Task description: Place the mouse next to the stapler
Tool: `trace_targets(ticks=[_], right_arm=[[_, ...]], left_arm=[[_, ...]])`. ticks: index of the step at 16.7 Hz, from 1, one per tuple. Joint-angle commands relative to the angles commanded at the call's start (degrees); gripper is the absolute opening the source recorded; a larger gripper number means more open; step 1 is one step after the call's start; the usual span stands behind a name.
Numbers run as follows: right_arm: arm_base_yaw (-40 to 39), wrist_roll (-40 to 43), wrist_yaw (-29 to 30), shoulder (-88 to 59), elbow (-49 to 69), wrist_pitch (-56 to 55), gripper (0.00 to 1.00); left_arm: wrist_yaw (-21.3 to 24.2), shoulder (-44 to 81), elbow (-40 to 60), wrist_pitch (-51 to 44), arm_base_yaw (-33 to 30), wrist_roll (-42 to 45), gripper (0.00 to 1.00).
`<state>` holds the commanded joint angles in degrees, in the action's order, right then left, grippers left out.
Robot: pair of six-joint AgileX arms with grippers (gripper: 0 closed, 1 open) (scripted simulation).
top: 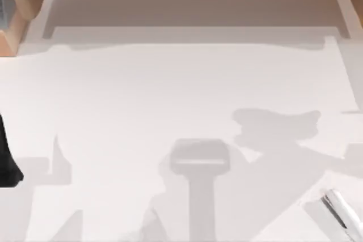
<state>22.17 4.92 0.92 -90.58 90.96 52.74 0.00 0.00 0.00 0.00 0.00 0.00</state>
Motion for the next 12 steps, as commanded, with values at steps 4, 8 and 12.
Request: trace_targets(ticks=[4, 8, 12], right_arm=[[0.7, 2.2, -0.5, -14.3, 12.6, 8.0, 1.0], [0.1, 4.5, -1.1, -32.4, 26.7, 14.4, 1.0], [-0.3, 6.3, -1.5, -47.1, 38.5, 19.1, 1.0]], left_arm=[[0.0, 0.0, 0.0, 0.0, 0.0, 0.0, 1.0], [0.0, 0.0, 0.0, 0.0, 0.0, 0.0, 1.0], [0.0, 0.0, 0.0, 0.0, 0.0, 0.0, 1.0]])
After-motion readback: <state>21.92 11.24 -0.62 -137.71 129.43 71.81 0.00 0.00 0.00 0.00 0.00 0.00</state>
